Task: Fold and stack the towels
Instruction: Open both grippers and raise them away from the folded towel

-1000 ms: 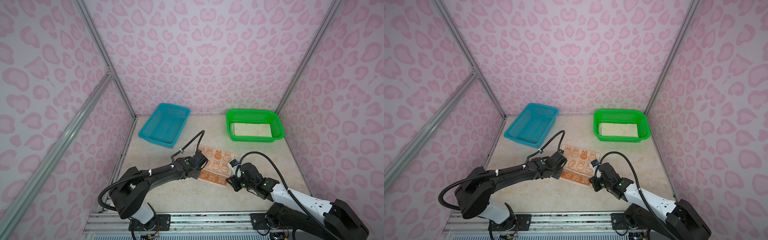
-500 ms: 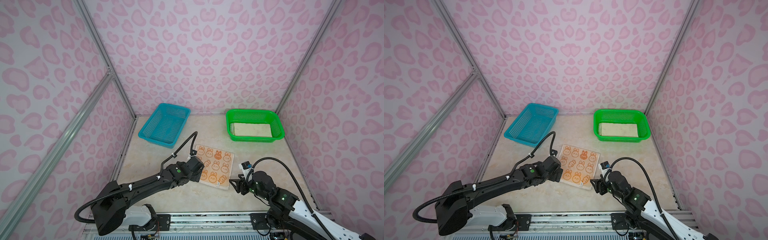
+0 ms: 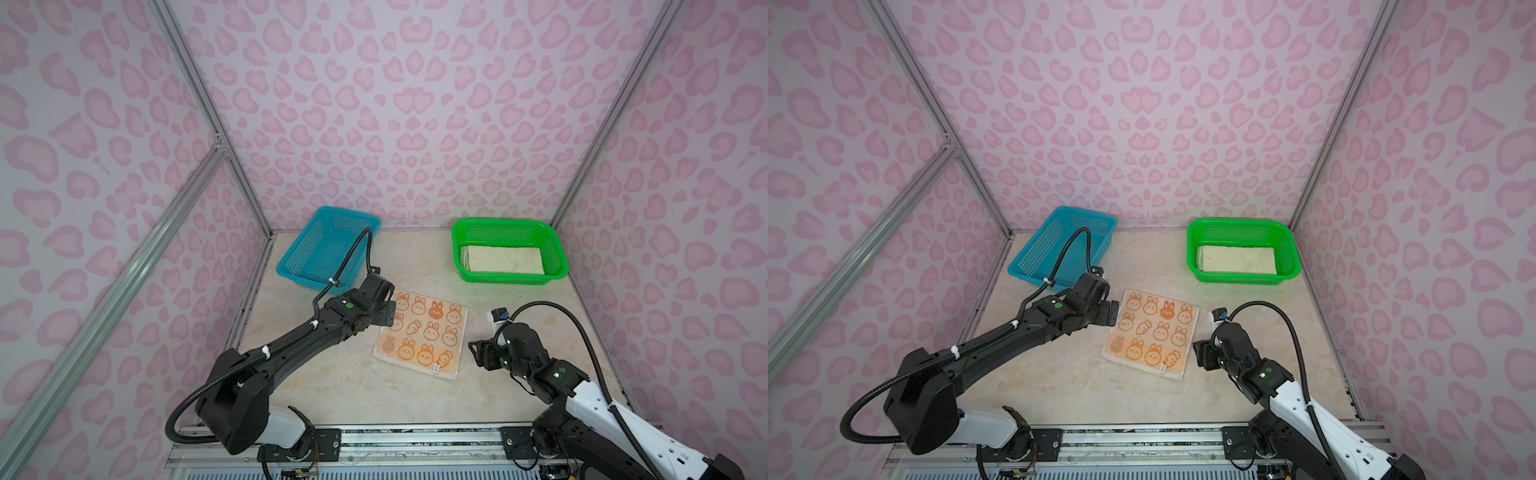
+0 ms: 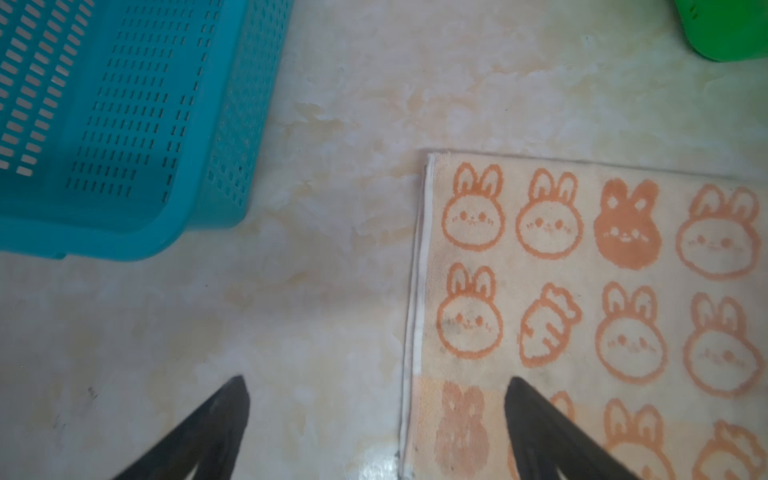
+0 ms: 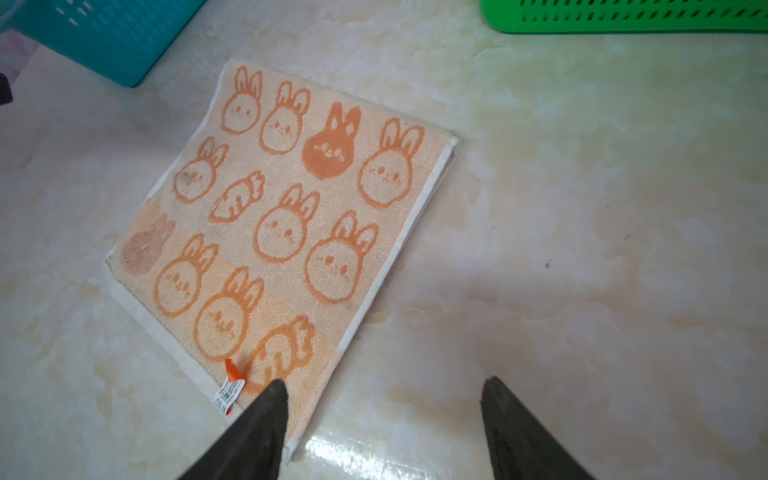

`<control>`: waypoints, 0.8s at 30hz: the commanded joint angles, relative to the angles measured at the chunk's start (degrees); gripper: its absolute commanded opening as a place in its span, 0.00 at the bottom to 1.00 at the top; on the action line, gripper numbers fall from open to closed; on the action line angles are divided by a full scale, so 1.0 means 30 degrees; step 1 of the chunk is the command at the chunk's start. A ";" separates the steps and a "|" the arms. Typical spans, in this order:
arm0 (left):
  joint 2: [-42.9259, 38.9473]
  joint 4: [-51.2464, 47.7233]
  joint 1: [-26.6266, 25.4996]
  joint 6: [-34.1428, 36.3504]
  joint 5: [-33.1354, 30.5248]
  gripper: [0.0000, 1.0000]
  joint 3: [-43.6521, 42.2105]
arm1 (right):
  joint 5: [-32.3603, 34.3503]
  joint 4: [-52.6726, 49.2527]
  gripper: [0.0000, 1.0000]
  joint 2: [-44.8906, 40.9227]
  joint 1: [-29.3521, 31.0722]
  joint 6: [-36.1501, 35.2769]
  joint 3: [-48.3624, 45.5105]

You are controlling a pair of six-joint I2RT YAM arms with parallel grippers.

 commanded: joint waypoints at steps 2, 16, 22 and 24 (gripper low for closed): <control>0.2555 0.1464 0.0760 0.1751 0.1600 0.98 0.2210 | -0.0204 0.1438 0.73 0.2284 -0.0745 -0.0655 0.0894; 0.9912 0.0729 0.2784 0.2661 0.4157 0.95 0.9029 | -0.1328 0.4400 0.71 1.0398 -0.3995 -0.1573 0.4079; 1.0964 0.0430 0.2814 0.2519 0.4573 0.92 0.9996 | -0.2641 0.6503 0.62 1.3095 -0.4892 -0.1641 0.4949; 1.1061 0.0414 0.2821 0.2438 0.4557 0.92 0.9924 | -0.2940 0.7585 0.59 1.3794 -0.4907 -0.1549 0.4990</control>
